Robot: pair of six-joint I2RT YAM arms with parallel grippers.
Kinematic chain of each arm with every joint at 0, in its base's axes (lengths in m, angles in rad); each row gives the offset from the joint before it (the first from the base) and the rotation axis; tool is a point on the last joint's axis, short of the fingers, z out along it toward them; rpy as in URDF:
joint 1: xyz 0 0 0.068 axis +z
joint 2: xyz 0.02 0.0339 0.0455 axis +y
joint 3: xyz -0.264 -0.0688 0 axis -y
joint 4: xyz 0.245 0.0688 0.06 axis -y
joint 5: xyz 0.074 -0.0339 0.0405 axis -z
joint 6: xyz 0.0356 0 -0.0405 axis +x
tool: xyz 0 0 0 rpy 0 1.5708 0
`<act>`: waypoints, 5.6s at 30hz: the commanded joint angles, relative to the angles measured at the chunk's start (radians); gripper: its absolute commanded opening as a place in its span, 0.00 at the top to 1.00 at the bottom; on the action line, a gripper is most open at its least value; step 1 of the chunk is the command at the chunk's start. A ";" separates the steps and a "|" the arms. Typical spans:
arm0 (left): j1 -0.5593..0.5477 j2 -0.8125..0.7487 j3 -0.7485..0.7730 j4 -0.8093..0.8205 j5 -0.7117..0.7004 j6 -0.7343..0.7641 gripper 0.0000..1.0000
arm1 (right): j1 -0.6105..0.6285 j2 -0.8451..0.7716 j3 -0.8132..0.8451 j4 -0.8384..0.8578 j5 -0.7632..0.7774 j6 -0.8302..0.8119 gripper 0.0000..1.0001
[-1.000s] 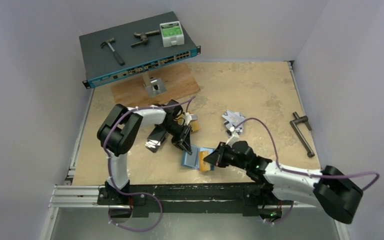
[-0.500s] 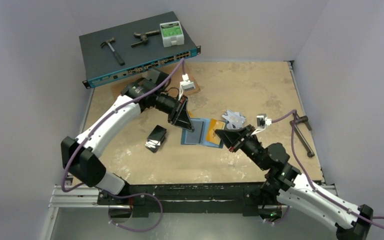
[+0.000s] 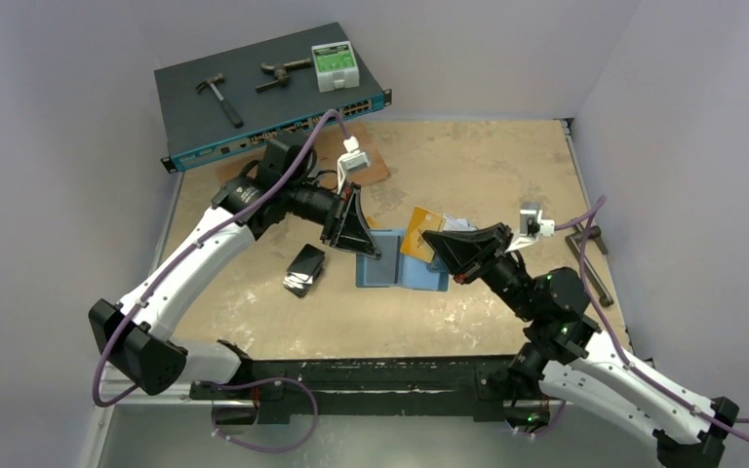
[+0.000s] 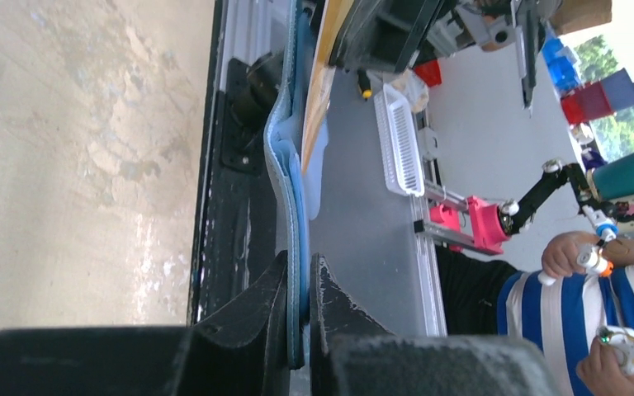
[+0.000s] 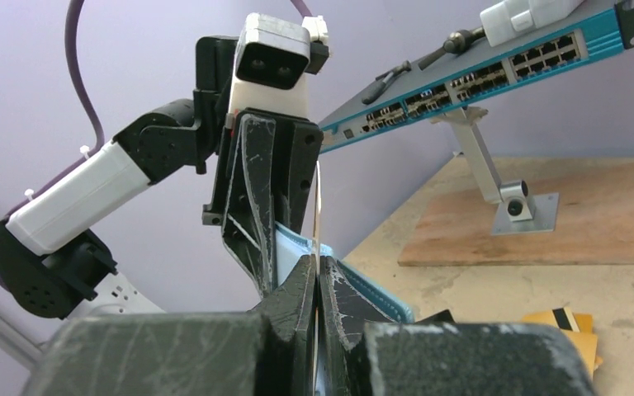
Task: Put the credit cards into the card holder
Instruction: Pick up the card holder from the center of the board, then insert the credit card into the card holder.
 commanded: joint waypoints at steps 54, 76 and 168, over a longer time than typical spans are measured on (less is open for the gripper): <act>-0.003 -0.106 -0.007 0.357 0.056 -0.298 1.00 | 0.016 0.091 0.046 -0.168 -0.049 -0.033 1.00; -0.005 -0.119 0.026 0.287 0.005 -0.252 1.00 | 0.016 0.054 -0.016 -0.176 -0.054 0.015 1.00; 0.019 -0.162 -0.164 0.370 -0.019 -0.358 1.00 | 0.092 0.190 0.075 -0.245 0.045 -0.048 0.47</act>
